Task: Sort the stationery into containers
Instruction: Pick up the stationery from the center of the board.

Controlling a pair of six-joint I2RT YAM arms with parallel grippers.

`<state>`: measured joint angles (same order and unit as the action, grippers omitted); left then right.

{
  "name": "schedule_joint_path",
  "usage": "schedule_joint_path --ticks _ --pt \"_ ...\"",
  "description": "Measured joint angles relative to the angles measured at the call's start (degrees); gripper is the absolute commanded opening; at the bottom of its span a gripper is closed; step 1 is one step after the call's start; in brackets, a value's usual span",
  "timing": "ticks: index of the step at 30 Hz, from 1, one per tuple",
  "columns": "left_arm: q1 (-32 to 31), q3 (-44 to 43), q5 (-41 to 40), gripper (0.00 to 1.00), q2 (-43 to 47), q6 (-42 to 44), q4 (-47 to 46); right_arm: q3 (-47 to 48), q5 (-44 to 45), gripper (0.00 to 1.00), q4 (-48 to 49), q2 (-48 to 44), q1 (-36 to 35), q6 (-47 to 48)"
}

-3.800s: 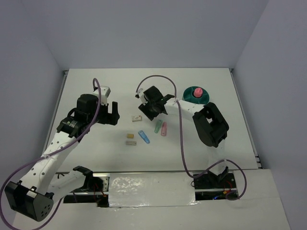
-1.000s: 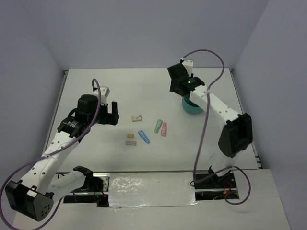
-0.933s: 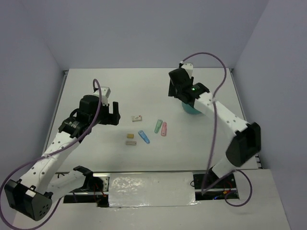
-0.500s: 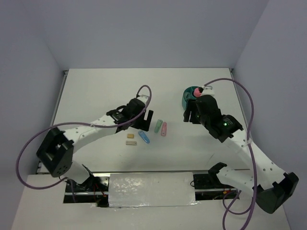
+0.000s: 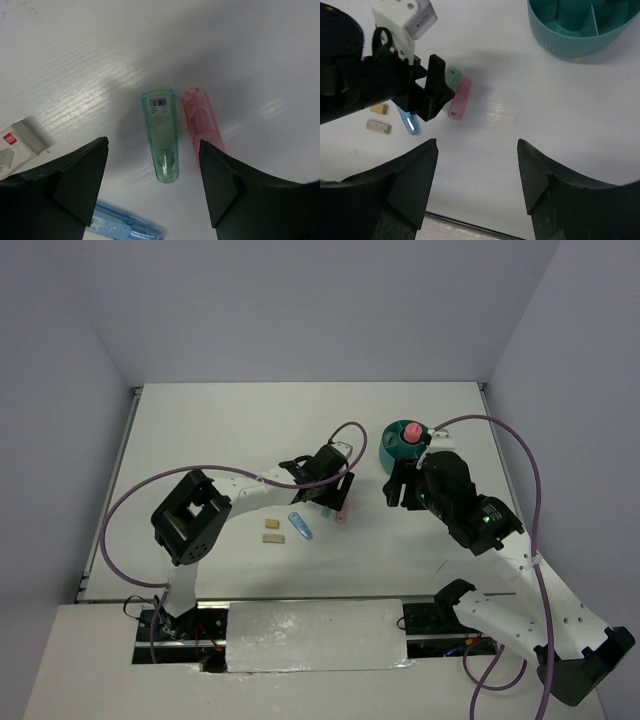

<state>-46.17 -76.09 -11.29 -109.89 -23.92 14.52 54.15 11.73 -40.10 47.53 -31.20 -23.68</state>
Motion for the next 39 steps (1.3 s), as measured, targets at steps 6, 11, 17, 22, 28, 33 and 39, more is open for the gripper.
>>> schedule_joint_path --ticks 6,11,17,22,28,33,39 --pt "-0.22 0.83 -1.01 0.73 -3.50 -0.02 -0.50 -0.39 -1.20 0.72 -0.17 -0.50 0.00 0.68" --pt "-0.33 1.68 -1.51 0.68 -3.50 -0.13 -2.27 -0.57 -1.95 0.72 -0.02 -0.59 0.00 0.92" --pt "-0.72 4.55 -3.21 0.47 -2.47 -0.48 -5.92 -1.03 -3.91 0.72 0.98 -0.55 0.00 1.11" --pt "-1.29 10.69 -1.44 0.24 1.07 -0.28 -11.45 -3.17 -7.89 0.73 3.96 -0.42 1.14 1.05" --pt "-1.66 16.04 3.37 0.08 5.16 0.15 -13.60 -7.69 -15.58 0.73 9.42 -0.39 7.98 -0.33" --pt "-1.73 18.78 5.22 0.08 8.20 1.29 -15.34 -8.07 -20.37 0.73 14.53 3.23 9.25 -1.40" --pt "-2.73 23.32 7.56 0.06 17.77 1.88 -20.48 -8.09 -24.48 0.73 20.50 11.45 9.33 -3.85"
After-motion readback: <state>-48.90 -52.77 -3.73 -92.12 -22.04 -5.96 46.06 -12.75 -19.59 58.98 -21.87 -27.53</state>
